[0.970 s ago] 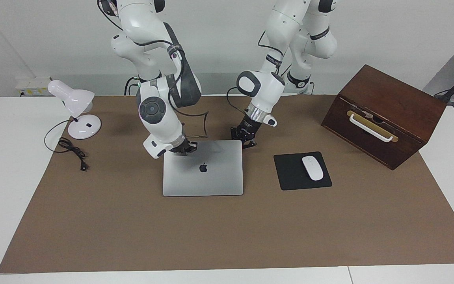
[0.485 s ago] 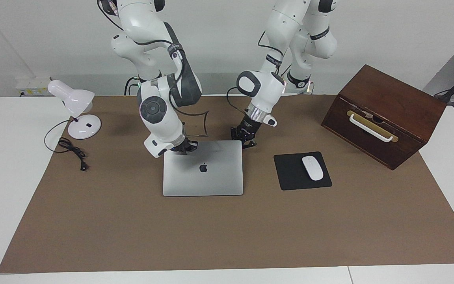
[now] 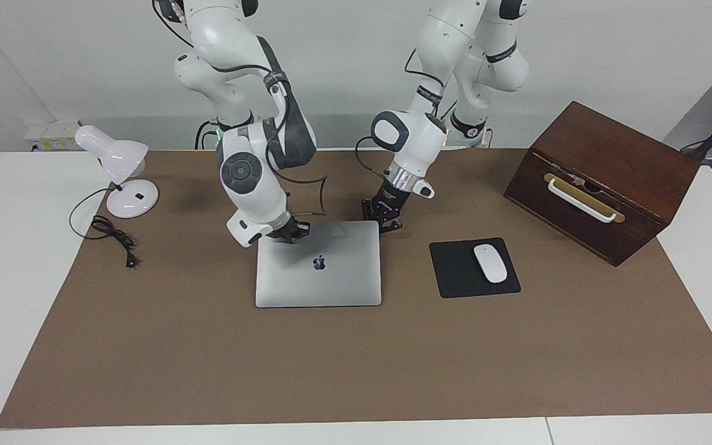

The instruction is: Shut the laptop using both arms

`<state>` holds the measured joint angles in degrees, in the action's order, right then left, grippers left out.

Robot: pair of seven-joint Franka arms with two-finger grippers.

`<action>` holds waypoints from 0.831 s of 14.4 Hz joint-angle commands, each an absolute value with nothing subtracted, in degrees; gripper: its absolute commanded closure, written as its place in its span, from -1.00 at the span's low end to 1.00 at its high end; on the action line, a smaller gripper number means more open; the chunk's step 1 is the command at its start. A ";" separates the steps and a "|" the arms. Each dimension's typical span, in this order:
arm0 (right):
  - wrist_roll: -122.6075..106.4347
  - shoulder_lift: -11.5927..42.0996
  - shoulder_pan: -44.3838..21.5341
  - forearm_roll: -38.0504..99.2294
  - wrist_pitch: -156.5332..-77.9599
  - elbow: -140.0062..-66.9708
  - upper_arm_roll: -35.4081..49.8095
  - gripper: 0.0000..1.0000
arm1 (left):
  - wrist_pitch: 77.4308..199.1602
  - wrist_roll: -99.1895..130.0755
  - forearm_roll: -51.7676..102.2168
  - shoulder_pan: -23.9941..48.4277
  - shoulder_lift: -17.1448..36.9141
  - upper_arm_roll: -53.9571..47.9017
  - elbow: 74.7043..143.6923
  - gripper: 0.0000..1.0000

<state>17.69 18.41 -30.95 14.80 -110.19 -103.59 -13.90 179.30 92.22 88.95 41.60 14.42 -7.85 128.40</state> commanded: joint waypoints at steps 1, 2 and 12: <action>15.64 16.61 -31.20 16.08 -111.62 -106.26 -14.15 1.00 | 180.70 92.46 90.09 42.89 15.73 -7.12 128.58 1.00; 15.64 16.52 -31.20 16.08 -111.62 -106.43 -14.24 1.00 | 180.70 92.46 90.09 42.89 15.73 -7.12 128.93 1.00; 15.64 16.35 -31.29 16.08 -111.62 -106.70 -14.15 1.00 | 180.88 92.46 90.09 42.89 14.85 -7.12 130.87 1.00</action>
